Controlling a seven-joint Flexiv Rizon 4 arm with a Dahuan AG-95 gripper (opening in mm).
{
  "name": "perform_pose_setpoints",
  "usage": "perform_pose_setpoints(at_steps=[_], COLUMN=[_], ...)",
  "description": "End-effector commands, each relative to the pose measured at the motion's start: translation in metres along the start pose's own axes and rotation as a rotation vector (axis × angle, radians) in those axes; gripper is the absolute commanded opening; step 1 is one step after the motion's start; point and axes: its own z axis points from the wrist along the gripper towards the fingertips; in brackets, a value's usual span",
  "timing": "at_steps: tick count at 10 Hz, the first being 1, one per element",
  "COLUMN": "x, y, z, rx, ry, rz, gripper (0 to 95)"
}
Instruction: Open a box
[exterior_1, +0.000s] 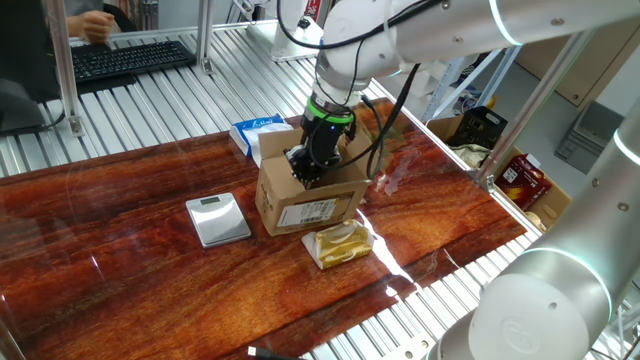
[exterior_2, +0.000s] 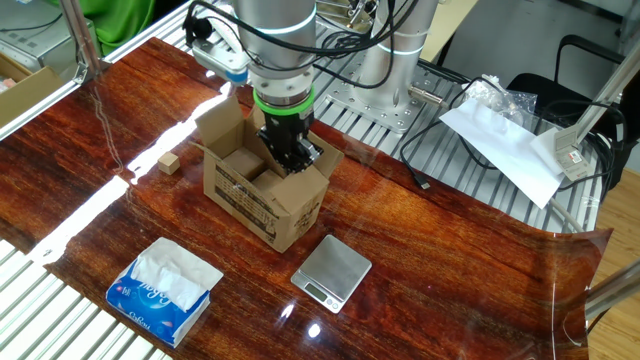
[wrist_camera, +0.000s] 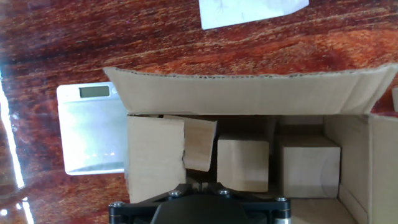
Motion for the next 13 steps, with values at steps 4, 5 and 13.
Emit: perform_pose_setpoints(at_steps=[4,5,13], x=[0.002,0.001,-0.001], y=[0.006,0.007,0.027], z=[-0.006,-0.008,-0.031], rx=[0.002,0.003,0.022], ry=[-0.001,0.0,0.018], rz=[0.014,0.015,0.059], gripper=[0.0,0.0,0.0])
